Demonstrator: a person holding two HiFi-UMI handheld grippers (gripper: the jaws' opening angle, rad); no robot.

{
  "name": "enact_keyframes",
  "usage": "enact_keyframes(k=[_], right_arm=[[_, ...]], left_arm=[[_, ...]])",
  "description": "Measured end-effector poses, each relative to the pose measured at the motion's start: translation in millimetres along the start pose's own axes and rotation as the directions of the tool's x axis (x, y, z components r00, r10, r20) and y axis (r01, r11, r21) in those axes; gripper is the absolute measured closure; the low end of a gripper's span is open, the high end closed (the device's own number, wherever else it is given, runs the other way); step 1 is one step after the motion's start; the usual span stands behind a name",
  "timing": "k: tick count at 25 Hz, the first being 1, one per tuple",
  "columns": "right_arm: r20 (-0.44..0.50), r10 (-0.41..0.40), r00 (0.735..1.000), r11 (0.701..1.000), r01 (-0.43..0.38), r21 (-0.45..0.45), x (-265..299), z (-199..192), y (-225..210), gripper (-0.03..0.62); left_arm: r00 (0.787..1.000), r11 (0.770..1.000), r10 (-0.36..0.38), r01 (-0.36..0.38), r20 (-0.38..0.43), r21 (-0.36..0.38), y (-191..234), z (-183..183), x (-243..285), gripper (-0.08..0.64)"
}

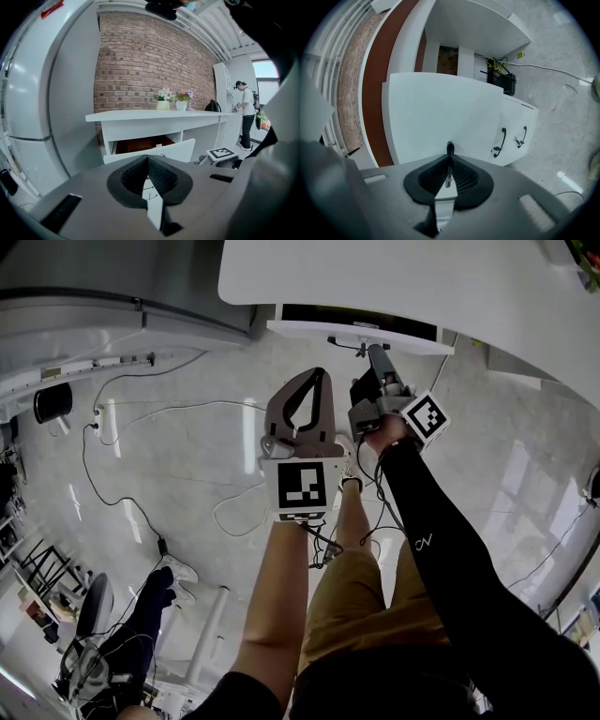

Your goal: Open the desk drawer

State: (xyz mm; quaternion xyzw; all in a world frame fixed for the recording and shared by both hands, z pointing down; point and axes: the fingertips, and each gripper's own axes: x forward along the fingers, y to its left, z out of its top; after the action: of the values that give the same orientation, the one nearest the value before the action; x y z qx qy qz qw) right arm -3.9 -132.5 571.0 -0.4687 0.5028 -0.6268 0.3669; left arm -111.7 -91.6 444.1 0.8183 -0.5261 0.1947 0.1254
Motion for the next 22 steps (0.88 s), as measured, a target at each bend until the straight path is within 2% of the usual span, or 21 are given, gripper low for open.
enact_keyframes(k=[6, 12, 22], right_arm=[[-0.012, 0.002, 1.000, 0.999, -0.002, -0.036, 0, 1, -1, 0.569], [-0.010, -0.008, 1.000, 1.000, 0.008, -0.022, -1, 0, -1, 0.568], [-0.002, -0.015, 1.000, 1.000, 0.015, -0.016, -3, 0, -1, 0.568]], left_arm=[[1.000, 1.000, 0.012, -0.012, -0.012, 0.014, 3, -3, -1, 0.552], [1.000, 0.999, 0.013, -0.013, 0.002, 0.043, 4, -3, 0, 0.552], [0.999, 1.000, 0.024, -0.023, -0.023, 0.016, 3, -12, -2, 0.552]])
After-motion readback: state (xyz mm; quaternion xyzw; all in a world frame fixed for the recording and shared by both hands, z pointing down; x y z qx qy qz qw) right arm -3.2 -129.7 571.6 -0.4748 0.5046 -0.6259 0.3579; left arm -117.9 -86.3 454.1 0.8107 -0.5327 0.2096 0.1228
